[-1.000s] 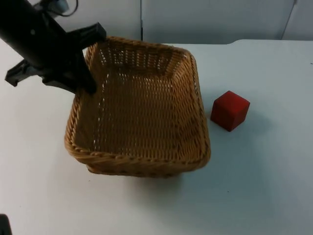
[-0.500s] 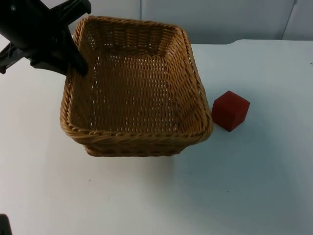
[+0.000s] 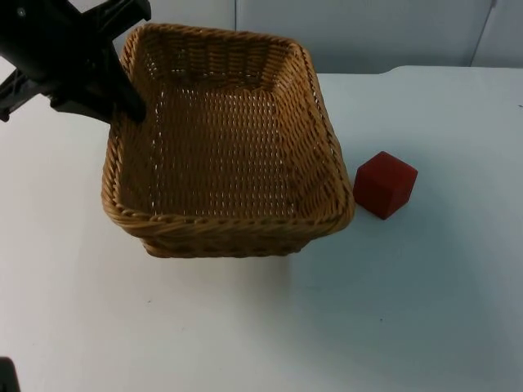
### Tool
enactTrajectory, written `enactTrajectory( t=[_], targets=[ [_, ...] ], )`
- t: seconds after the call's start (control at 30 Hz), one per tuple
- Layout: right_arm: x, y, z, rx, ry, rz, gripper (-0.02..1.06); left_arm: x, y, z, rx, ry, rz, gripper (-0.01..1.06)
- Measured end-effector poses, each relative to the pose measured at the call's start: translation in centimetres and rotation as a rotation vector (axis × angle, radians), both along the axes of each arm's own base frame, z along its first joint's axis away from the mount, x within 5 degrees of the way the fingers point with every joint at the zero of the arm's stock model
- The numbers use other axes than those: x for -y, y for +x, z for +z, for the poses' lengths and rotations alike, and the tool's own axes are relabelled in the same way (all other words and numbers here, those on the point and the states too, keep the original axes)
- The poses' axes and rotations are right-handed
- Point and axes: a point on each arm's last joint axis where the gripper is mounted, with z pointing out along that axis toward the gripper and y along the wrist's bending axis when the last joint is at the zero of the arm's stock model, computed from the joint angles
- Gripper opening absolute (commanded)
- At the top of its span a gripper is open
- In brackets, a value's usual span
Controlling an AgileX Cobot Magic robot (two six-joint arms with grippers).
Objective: Pick up the basket with the left hand and place the cube into the basket with the right hand.
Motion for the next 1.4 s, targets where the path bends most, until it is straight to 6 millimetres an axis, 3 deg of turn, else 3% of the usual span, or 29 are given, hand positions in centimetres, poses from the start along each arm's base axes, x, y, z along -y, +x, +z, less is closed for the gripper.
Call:
enactTrajectory(
  t=[0.33,0.6,0.7,1.4],
  targets=[
    [0.0,0.0,0.0,0.000,0.000,0.000,0.00,-0.5,0.1,0.0,0.020,0.011,-0.015,0.00],
    [0.0,0.0,0.0,0.000,0.000,0.000,0.00,-3.7,0.5,0.0,0.000,0.006,0.044,0.00],
    [0.0,0.0,0.0,0.000,0.000,0.000,0.00,-4.1,0.4,0.0,-0.009,0.004,0.042,0.00],
    [0.0,0.0,0.0,0.000,0.000,0.000,0.00,-4.1,0.4,0.0,-0.010,0.004,0.036,0.00]
  ],
)
